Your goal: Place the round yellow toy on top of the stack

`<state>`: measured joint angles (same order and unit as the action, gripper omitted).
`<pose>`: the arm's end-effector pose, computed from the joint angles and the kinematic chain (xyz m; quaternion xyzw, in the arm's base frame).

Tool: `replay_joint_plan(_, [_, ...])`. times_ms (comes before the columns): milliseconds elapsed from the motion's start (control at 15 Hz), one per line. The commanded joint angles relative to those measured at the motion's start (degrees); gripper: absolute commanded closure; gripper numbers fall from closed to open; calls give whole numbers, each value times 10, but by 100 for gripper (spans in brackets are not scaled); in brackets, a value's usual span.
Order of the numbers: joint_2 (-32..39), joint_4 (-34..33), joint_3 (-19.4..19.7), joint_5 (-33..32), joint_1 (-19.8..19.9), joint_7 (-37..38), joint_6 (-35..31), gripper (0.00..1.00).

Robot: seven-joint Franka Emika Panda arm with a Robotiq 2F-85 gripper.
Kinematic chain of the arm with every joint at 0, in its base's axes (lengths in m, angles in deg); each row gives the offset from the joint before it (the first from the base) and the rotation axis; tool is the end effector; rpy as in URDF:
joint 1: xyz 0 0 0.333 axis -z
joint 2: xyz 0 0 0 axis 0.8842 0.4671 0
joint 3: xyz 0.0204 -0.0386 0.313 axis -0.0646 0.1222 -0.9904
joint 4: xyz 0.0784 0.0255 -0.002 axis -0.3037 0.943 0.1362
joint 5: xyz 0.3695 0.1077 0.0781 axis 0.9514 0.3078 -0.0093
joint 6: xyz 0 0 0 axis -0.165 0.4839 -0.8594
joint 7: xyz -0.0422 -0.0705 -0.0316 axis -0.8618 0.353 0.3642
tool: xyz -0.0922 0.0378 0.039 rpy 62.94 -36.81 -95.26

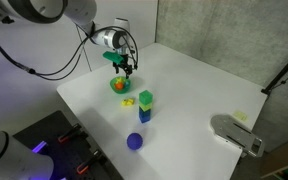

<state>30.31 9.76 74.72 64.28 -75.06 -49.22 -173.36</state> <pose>0.6230 0.1994 0.1877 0.9962 0.0506 -0.0704 0.0078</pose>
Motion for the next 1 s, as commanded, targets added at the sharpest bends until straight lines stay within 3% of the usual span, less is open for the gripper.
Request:
replay_joint_plan(0, [43, -51, -3, 4, 1, -38, -4, 0])
replay_joint_plan(933, [140, -141, -44, 52, 14, -134, -20, 0])
